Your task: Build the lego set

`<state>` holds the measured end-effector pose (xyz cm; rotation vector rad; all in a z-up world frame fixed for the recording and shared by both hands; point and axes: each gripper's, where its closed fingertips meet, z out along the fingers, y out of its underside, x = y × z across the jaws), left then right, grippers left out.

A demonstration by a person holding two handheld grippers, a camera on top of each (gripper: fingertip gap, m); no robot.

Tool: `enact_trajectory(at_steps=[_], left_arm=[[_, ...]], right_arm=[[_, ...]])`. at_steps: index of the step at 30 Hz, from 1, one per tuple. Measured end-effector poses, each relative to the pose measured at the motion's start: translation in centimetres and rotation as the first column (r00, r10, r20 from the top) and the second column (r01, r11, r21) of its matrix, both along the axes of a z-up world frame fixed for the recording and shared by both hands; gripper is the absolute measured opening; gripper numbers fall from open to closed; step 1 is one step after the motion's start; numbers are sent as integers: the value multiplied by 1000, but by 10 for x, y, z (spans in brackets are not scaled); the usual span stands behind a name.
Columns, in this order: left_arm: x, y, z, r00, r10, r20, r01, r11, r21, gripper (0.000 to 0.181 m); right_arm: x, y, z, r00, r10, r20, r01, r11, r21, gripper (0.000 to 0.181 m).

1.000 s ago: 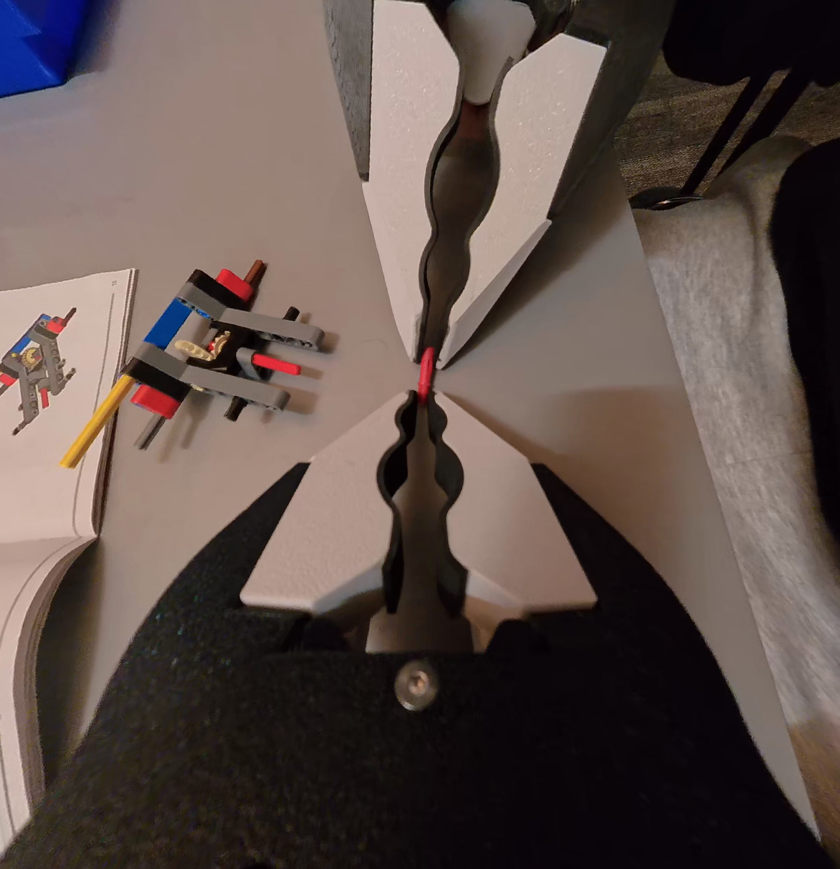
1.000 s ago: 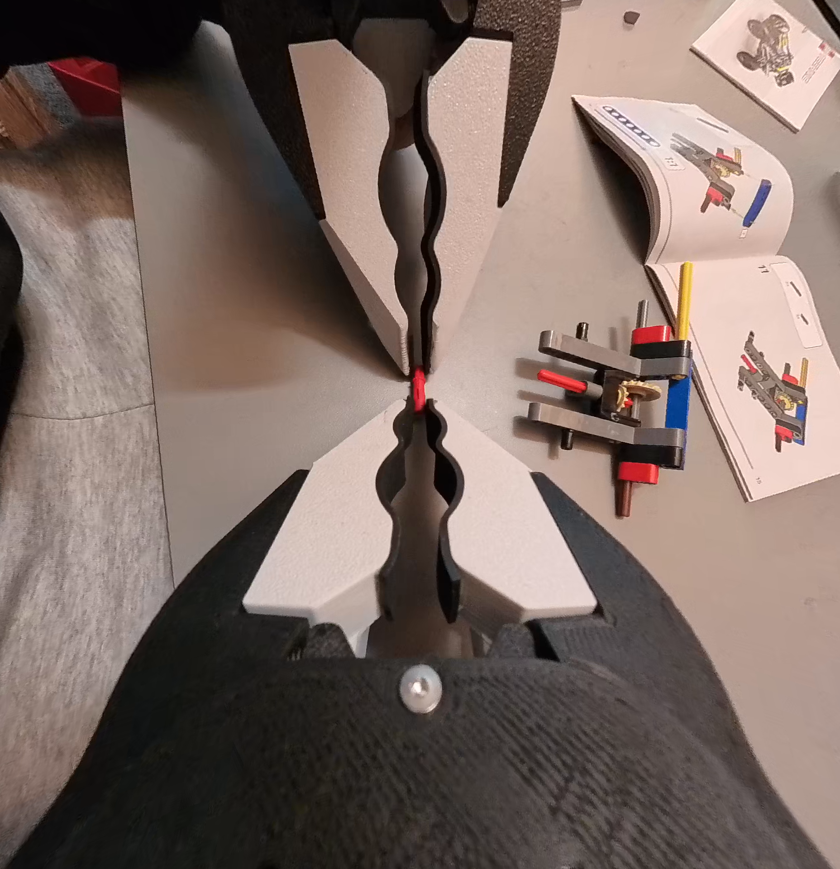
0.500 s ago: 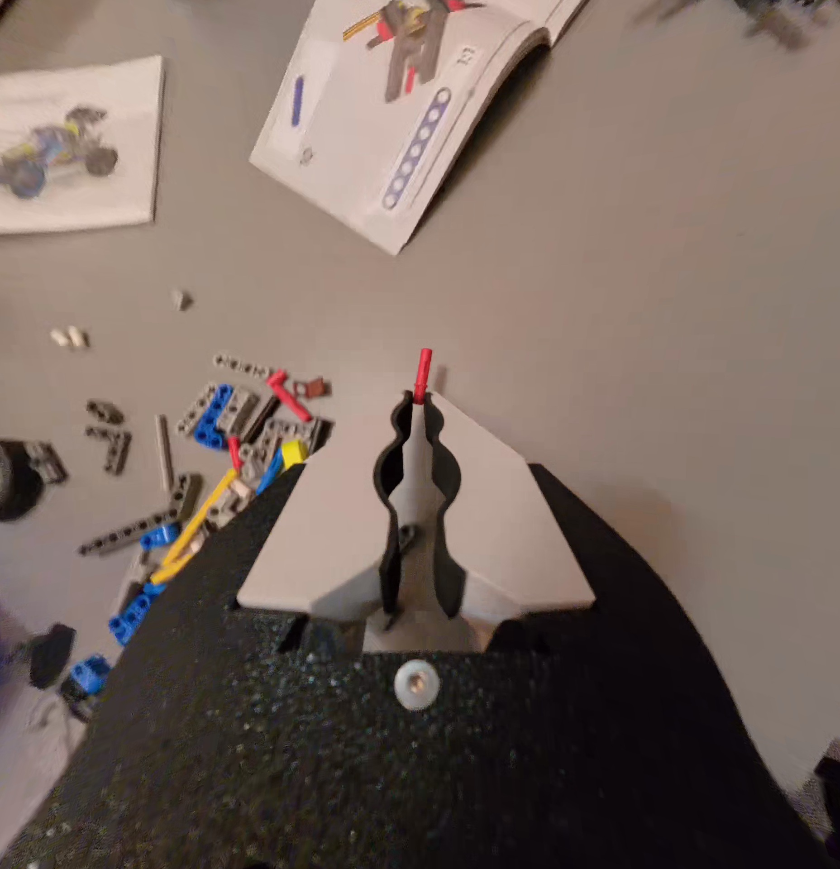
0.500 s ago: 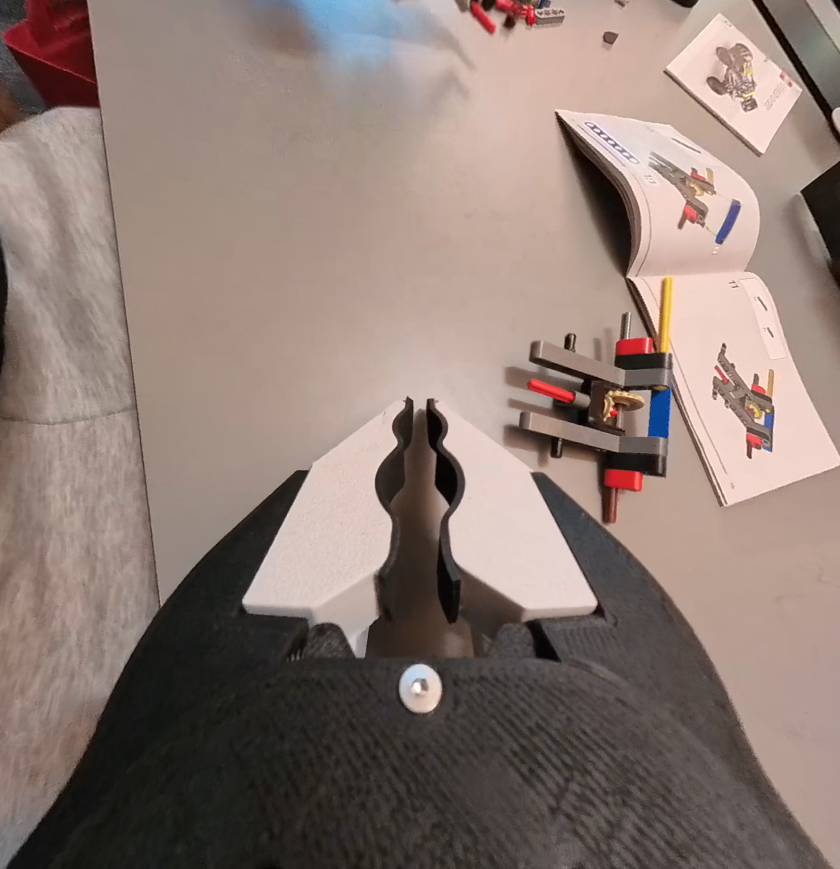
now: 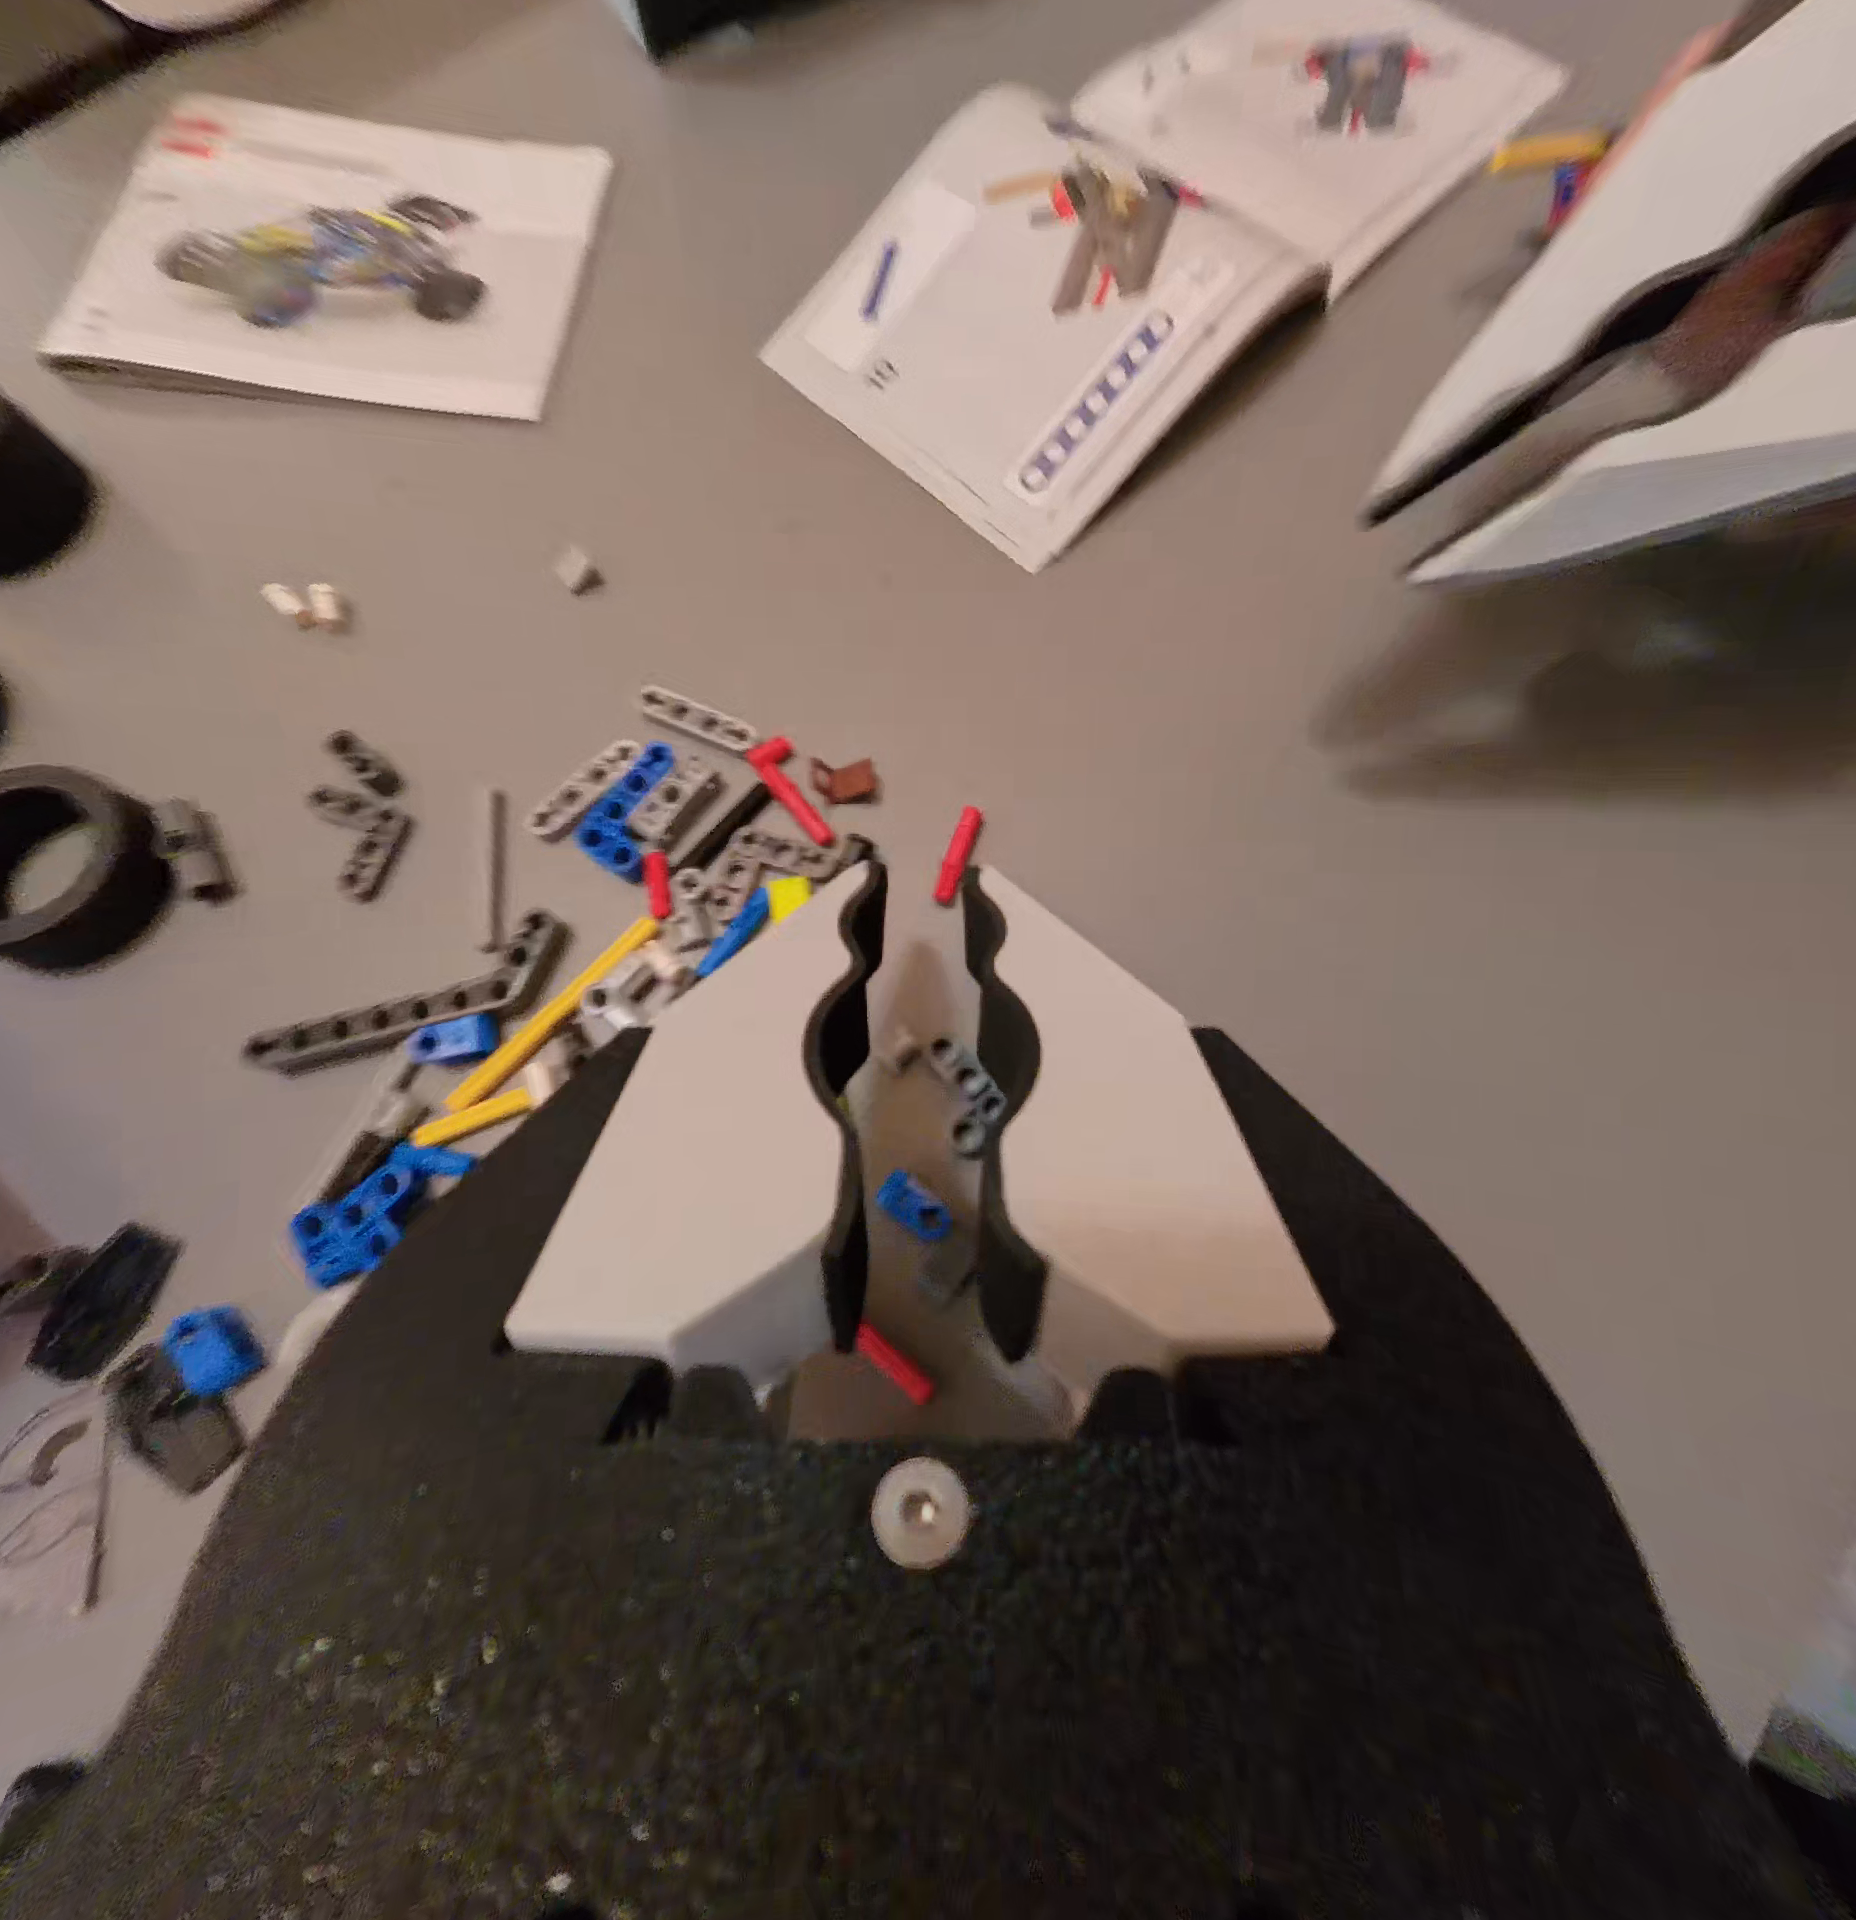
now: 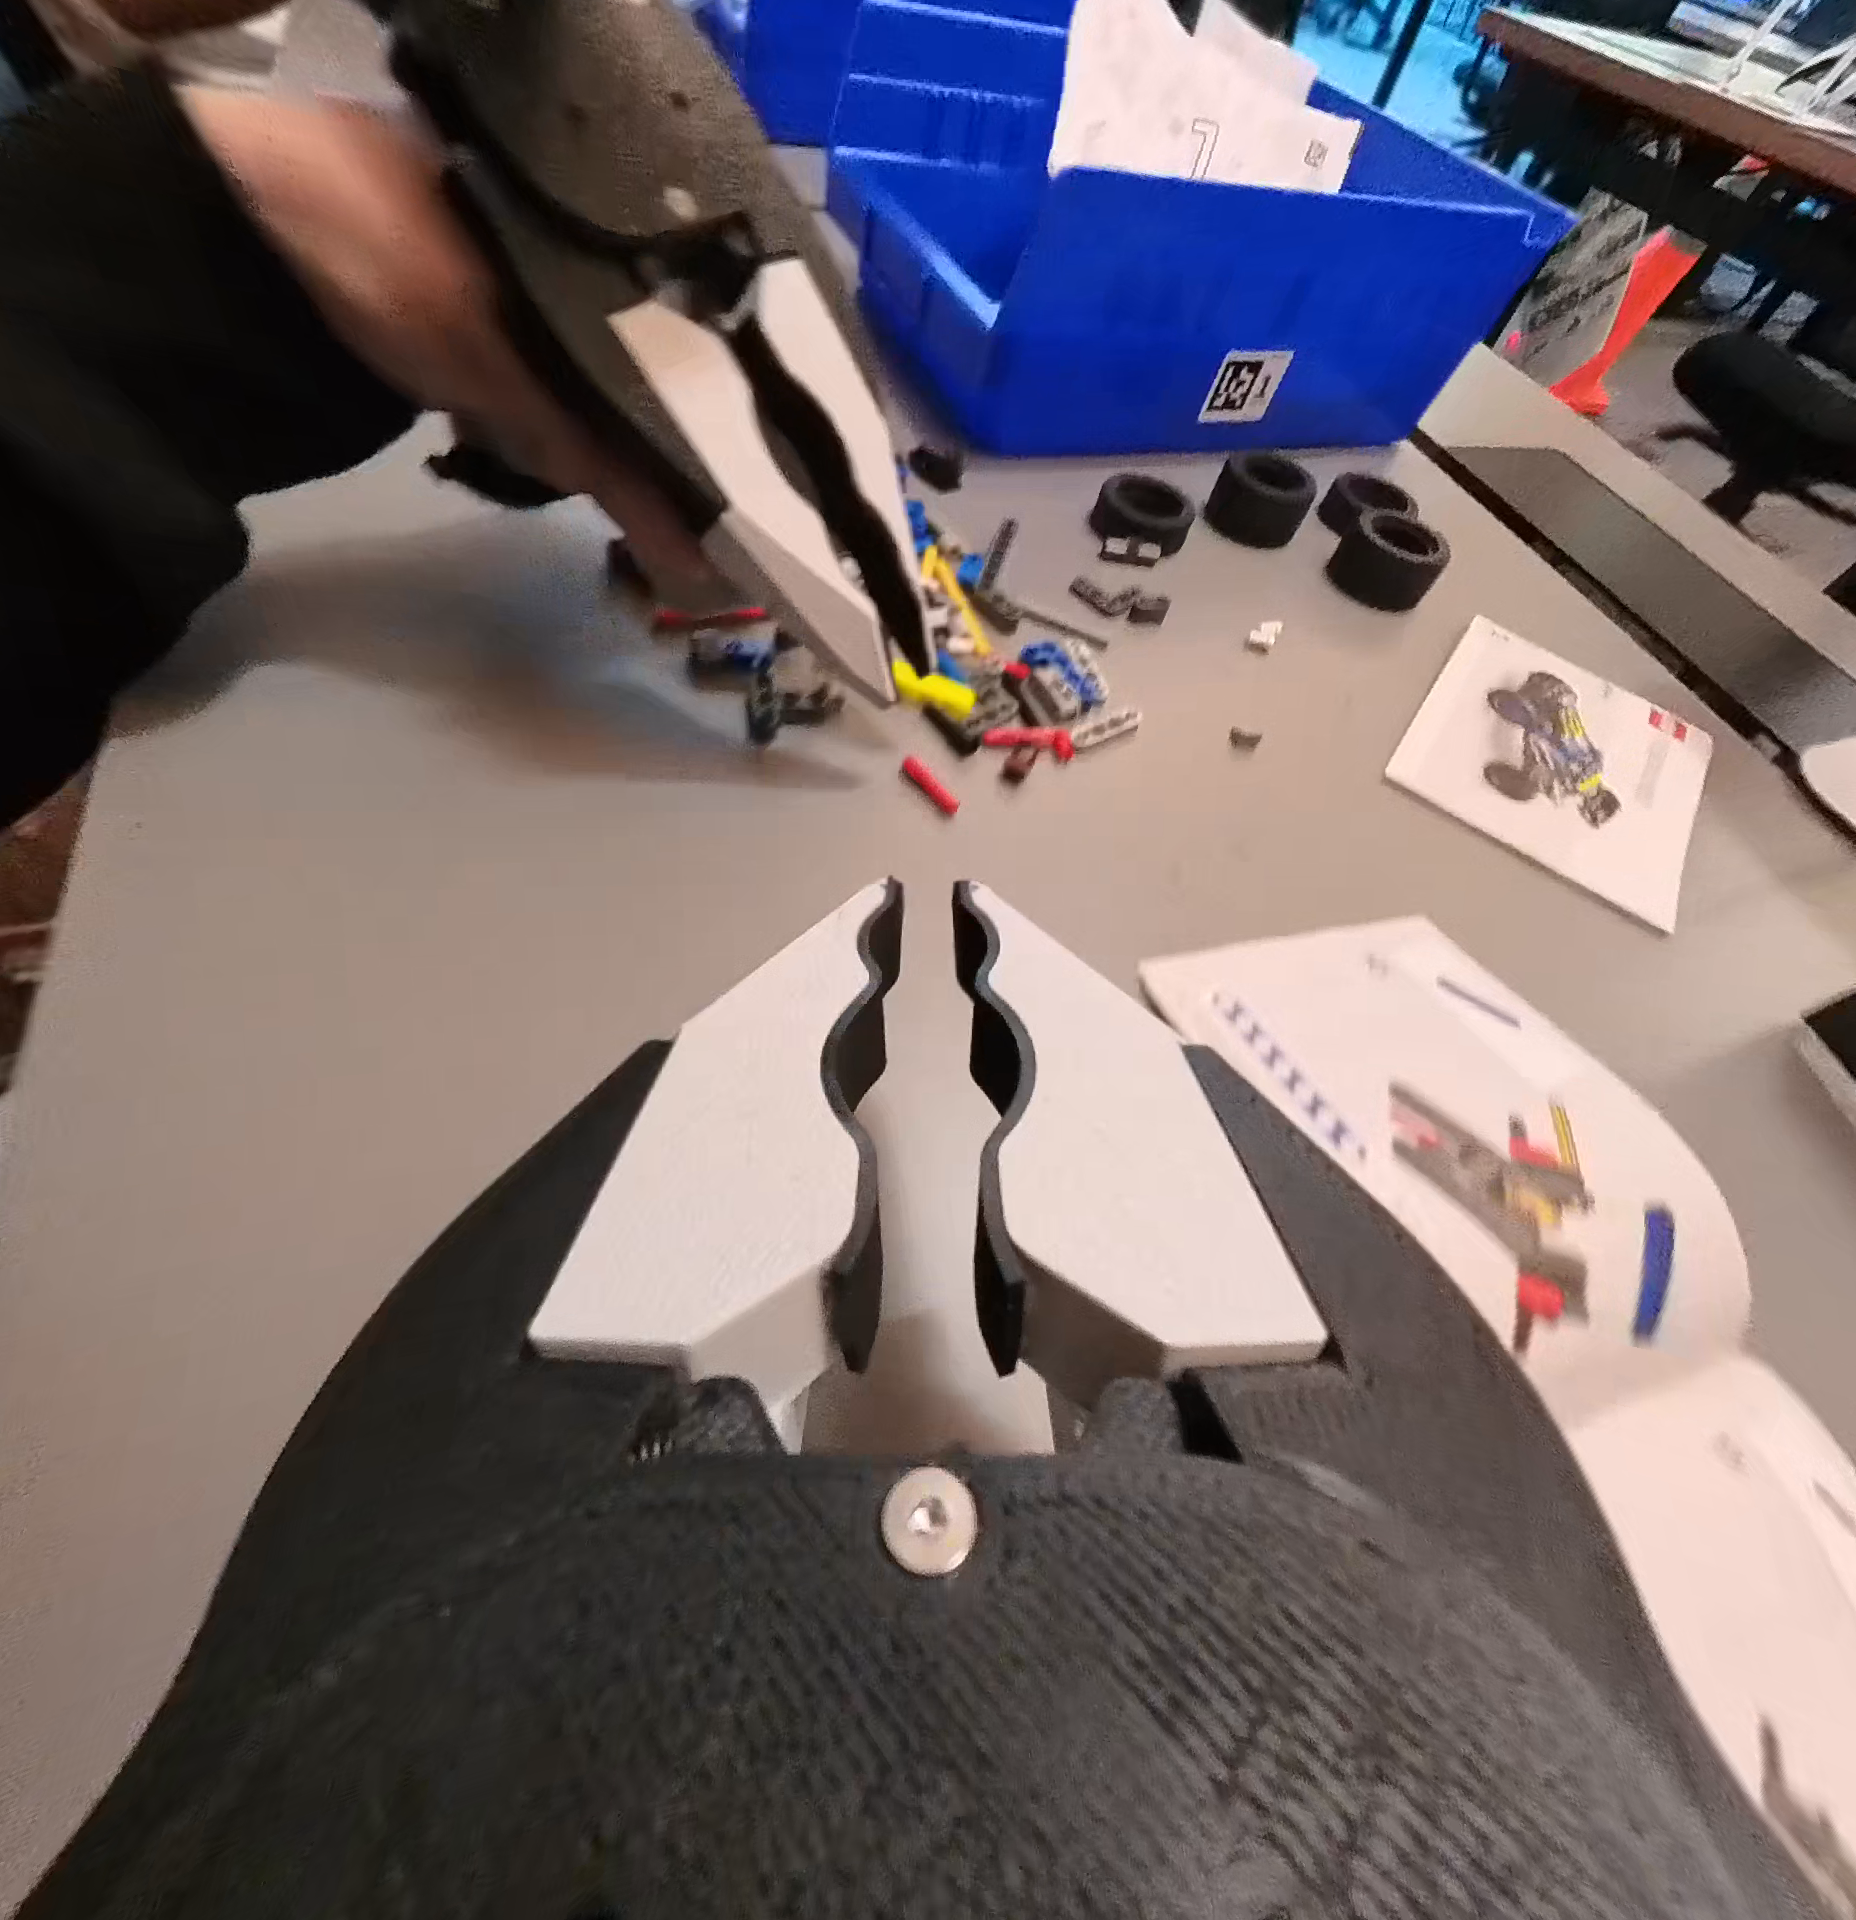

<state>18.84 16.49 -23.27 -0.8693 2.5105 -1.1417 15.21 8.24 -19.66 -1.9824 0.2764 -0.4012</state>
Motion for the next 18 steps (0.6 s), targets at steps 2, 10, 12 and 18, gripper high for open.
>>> enact_trajectory(at_steps=[2, 10, 12, 18], left_arm=[[11, 17, 12, 995, 91, 44, -90, 995, -43, 7], [47, 89, 64, 860, 459, 224, -377, 866, -328, 3], [49, 96, 71, 833, 496, 247, -394, 844, -364, 2], [52, 101, 97, 763, 562, 320, -372, 786, -494, 0]], right_arm=[[27, 20, 2, 1000, -12, 18, 12, 1000, -14, 8], [69, 61, -6, 991, -9, 133, 11, 1000, -8, 8], [66, 58, -9, 985, -4, 171, 10, 999, -34, 7], [64, 47, -22, 972, 9, 233, 24, 990, -138, 0]])
